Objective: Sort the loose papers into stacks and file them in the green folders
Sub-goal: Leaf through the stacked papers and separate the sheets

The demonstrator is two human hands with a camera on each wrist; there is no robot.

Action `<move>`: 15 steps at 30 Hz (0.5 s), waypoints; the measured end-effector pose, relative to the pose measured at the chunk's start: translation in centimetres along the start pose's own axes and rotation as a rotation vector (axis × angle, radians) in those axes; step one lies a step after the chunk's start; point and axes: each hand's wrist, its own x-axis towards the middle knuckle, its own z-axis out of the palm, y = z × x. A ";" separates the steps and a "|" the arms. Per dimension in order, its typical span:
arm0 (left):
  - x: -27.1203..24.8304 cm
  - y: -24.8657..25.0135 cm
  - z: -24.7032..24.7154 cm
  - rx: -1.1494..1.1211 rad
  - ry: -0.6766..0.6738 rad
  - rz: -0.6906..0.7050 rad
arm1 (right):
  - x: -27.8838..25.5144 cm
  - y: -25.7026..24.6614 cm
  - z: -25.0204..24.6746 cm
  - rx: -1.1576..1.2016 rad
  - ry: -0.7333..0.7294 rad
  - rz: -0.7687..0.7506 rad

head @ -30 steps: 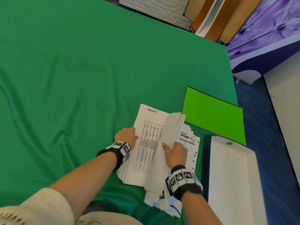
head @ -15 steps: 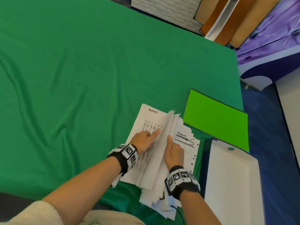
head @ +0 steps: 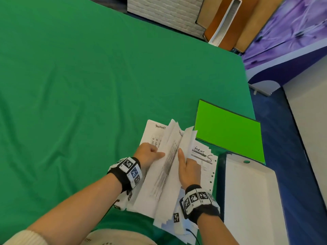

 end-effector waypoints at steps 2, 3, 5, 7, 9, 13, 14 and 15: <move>-0.2 0.3 0.6 -0.069 -0.087 0.018 | 0.1 -0.3 0.1 0.017 -0.005 0.011; -0.5 0.7 1.0 -0.081 -0.156 0.025 | 0.2 -0.4 0.2 0.032 -0.015 0.026; -1.1 1.6 1.5 -0.088 -0.279 -0.003 | 0.2 -0.4 0.4 0.061 -0.044 0.049; -1.1 1.9 1.4 -0.069 -0.311 -0.040 | 0.4 -0.3 0.5 0.003 -0.037 0.037; -0.9 1.6 0.8 -0.038 -0.310 -0.032 | 0.3 -0.4 0.5 -0.035 -0.004 0.026; -0.8 1.1 -0.1 0.082 -0.392 0.032 | -0.3 -1.7 0.9 0.018 -0.025 0.035; -0.9 1.1 0.0 0.112 -0.418 0.037 | -0.2 -1.8 1.2 0.025 -0.032 0.046; -0.8 0.9 0.2 0.131 -0.433 0.032 | 0.0 -1.8 1.4 0.024 -0.029 0.055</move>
